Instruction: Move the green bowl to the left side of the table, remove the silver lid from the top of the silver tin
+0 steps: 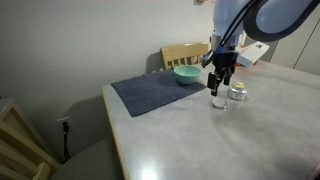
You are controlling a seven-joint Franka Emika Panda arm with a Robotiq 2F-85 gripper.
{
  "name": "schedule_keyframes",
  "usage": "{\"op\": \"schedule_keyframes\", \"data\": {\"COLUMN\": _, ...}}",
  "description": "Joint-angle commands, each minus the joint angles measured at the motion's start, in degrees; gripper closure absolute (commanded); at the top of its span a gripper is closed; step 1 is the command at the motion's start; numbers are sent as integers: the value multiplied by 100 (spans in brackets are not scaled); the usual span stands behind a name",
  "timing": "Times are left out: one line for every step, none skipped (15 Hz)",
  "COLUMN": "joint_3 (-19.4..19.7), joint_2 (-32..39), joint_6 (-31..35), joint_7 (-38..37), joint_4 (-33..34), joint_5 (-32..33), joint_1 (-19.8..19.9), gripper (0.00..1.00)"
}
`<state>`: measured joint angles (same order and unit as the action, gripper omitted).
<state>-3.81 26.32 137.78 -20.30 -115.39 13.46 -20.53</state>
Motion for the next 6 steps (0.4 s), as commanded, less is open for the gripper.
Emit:
{"op": "schedule_keyframes", "data": {"joint_3": 22, "joint_2": -319, "joint_6": 84, "joint_7": -111, "joint_4": -374, "joint_5": 63, "joint_1": 31, "gripper": 0}}
{"op": "schedule_keyframes", "data": {"joint_3": -25, "joint_2": -99, "joint_6": -12, "joint_7": -49, "joint_4": -83, "joint_5": 14, "joint_1": 30, "gripper": 0}}
{"op": "schedule_keyframes", "data": {"joint_3": -27, "joint_2": -131, "joint_6": -12, "joint_7": -57, "joint_4": -118, "joint_5": 15, "joint_1": 35, "gripper": 0}}
{"op": "schedule_keyframes", "data": {"joint_3": -28, "joint_2": -147, "joint_6": -12, "joint_7": -60, "joint_4": -140, "joint_5": 16, "joint_1": 40, "gripper": 0}}
{"op": "schedule_keyframes", "data": {"joint_3": -28, "joint_2": -156, "joint_6": -12, "joint_7": -61, "joint_4": -155, "joint_5": 16, "joint_1": 43, "gripper": 0}}
{"op": "schedule_keyframes", "data": {"joint_3": -28, "joint_2": -161, "joint_6": -12, "joint_7": -62, "joint_4": -166, "joint_5": 16, "joint_1": 43, "gripper": 0}}
